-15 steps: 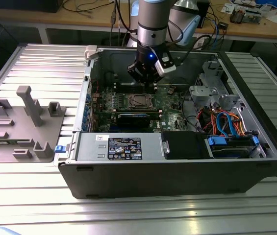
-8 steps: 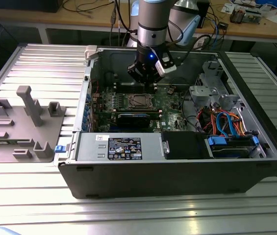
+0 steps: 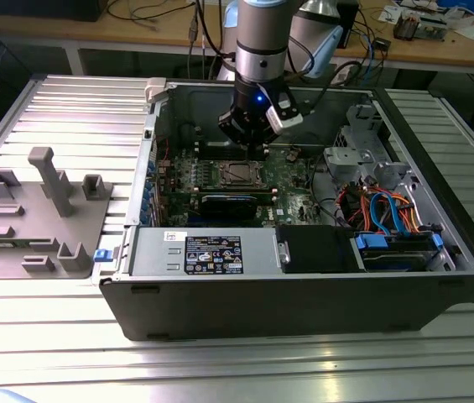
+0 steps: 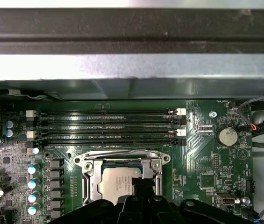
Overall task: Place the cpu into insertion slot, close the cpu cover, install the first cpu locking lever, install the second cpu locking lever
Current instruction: 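Install the second cpu locking lever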
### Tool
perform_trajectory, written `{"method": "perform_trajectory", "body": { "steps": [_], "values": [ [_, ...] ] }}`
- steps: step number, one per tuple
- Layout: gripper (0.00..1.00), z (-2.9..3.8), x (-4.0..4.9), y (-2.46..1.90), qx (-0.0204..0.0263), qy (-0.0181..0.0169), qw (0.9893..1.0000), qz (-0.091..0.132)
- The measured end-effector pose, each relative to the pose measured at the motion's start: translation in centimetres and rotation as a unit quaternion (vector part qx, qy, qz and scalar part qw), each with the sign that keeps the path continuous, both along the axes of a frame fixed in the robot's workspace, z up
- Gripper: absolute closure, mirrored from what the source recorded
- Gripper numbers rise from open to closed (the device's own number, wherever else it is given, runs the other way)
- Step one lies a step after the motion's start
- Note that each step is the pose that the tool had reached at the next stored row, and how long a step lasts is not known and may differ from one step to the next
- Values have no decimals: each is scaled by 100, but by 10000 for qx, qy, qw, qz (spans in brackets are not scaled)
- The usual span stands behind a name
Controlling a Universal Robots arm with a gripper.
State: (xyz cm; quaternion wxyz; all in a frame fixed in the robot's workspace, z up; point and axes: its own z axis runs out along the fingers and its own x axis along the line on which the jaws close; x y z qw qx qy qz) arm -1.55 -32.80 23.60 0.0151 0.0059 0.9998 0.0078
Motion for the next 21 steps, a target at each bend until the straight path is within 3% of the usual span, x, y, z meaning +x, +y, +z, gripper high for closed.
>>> {"method": "perform_trajectory", "body": {
  "steps": [3,7,13,21],
  "values": [
    [89,23,0,-1,-1,1,10000,0],
    [89,113,0,-1,-1,1,10000,0],
    [89,124,0,-12,-1,4,10000,1],
    [89,123,0,-110,-4,4,10000,0]
  ]
}}
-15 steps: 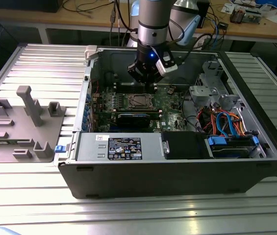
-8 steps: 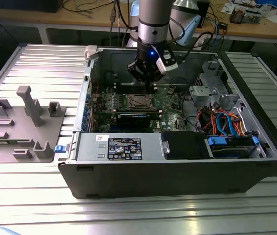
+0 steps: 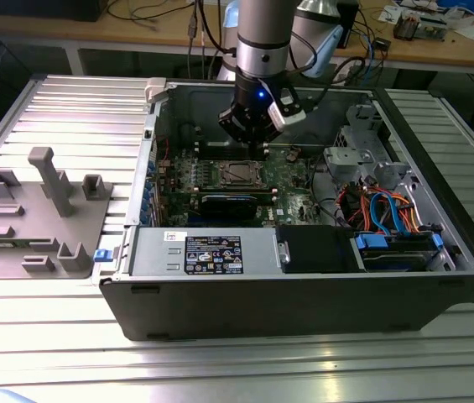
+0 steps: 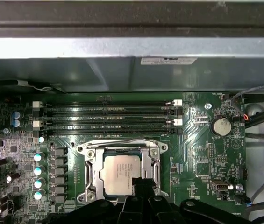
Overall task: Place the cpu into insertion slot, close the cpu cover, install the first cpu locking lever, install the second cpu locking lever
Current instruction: 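Install the second cpu locking lever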
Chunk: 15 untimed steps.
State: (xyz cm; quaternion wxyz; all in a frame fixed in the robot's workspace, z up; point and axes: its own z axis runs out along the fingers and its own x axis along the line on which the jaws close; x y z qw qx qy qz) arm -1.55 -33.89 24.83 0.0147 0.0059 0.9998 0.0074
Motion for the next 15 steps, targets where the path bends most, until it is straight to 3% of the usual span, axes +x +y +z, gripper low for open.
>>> {"method": "perform_trajectory", "body": {
  "steps": [9,11,12,15],
  "values": [
    [89,0,0,-149,-1,0,10000,0],
    [89,-1,-5,-213,-1,0,10000,0],
    [89,-1,-13,-224,0,0,10000,-1],
    [89,-1,-33,-244,52,0,10000,2]
  ]
}}
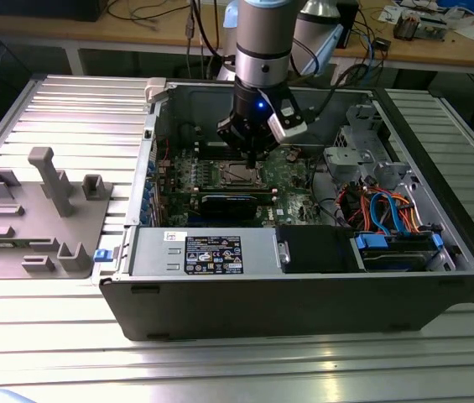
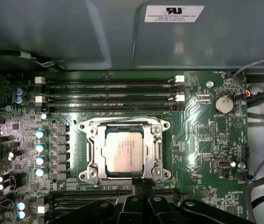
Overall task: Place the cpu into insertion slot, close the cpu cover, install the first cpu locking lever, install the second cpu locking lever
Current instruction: 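Install the second cpu locking lever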
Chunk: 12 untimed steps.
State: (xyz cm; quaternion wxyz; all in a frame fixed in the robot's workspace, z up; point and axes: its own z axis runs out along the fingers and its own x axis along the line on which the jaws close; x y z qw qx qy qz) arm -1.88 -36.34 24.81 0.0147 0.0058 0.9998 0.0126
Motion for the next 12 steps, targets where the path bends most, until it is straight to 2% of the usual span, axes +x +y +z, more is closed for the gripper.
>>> {"method": "perform_trajectory", "body": {
  "steps": [1,2,9,12],
  "values": [
    [89,0,-4,-5,72,0,10000,-1],
    [89,0,-4,-9,102,0,9999,-1],
    [89,-7,-11,-124,105,0,9999,-1],
    [89,-9,-54,-152,108,0,9999,-1]
  ]
}}
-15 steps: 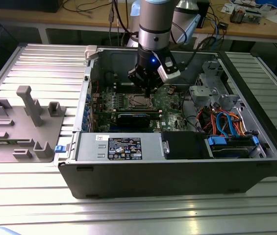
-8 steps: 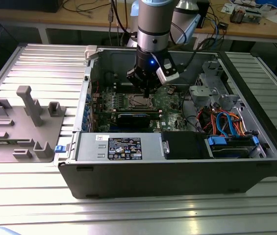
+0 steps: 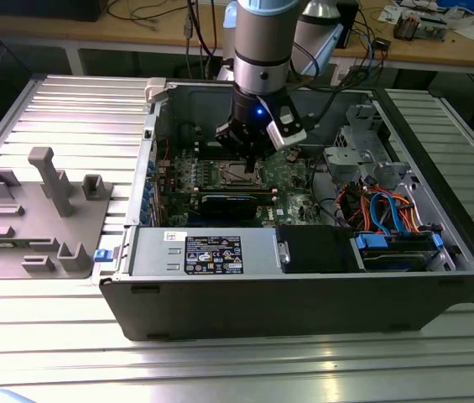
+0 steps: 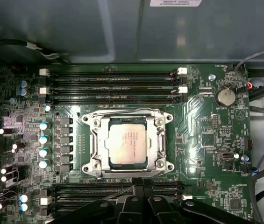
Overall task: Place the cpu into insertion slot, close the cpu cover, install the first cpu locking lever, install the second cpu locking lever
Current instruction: 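Install the second cpu locking lever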
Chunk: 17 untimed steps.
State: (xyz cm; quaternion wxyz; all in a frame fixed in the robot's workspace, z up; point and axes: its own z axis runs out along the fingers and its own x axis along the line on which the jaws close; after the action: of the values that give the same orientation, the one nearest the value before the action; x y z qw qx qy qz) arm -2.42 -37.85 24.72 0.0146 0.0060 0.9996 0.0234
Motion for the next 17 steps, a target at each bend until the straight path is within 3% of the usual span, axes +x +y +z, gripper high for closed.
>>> {"method": "perform_trajectory", "body": {
  "steps": [4,8,14,17],
  "values": [
    [89,-1,-49,-29,5,0,10000,1],
    [89,-3,-75,-131,12,0,10000,-1],
    [89,-5,-139,-172,17,0,10000,0],
    [89,-23,-180,-173,43,0,10000,0]
  ]
}}
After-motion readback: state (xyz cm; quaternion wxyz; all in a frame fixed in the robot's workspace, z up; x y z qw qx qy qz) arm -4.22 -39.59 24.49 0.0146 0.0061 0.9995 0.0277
